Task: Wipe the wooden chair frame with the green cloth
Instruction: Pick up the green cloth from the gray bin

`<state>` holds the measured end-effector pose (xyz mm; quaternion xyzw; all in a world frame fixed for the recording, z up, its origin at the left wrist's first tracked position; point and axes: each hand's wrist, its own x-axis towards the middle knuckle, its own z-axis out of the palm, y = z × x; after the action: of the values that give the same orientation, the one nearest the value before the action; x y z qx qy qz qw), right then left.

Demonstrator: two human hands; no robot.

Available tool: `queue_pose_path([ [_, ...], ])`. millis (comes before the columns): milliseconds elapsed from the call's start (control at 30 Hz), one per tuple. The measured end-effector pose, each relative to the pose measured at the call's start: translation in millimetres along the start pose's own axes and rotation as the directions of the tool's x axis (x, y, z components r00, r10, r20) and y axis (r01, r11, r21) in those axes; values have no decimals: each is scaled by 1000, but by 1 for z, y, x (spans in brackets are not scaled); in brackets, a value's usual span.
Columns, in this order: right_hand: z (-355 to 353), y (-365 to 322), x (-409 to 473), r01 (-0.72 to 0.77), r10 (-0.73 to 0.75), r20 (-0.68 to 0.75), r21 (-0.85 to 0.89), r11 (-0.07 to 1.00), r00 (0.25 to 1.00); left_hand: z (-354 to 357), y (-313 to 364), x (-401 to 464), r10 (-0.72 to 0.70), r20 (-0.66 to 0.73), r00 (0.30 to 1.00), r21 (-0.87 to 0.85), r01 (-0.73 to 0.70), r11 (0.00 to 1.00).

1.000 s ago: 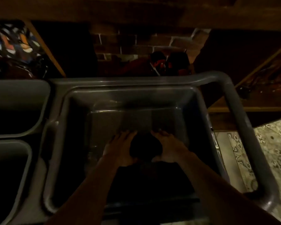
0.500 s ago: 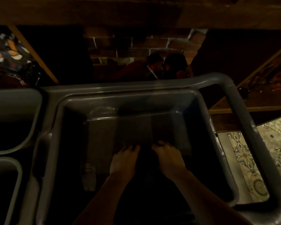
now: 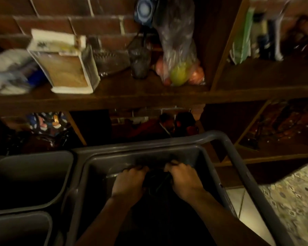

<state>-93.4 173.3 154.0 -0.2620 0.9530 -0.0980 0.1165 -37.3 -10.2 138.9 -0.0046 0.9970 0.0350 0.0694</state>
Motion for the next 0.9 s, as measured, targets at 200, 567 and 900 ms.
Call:
queue_pose_path([
  [200, -89, -13, 4, 76, -83, -150, -52, 996, 985, -91, -2, 13, 42, -182, 982, 61, -31, 998],
  [567, -225, -32, -8, 118, -175, -457, -151, 981, 872, -243, 8, 14, 121, -422, 898, 159, -58, 986],
  [900, -309, -27, -43, 30, -162, -559, -238, 971, 813, -327, 43, 17, 249, -530, 811, 201, -165, 966],
])
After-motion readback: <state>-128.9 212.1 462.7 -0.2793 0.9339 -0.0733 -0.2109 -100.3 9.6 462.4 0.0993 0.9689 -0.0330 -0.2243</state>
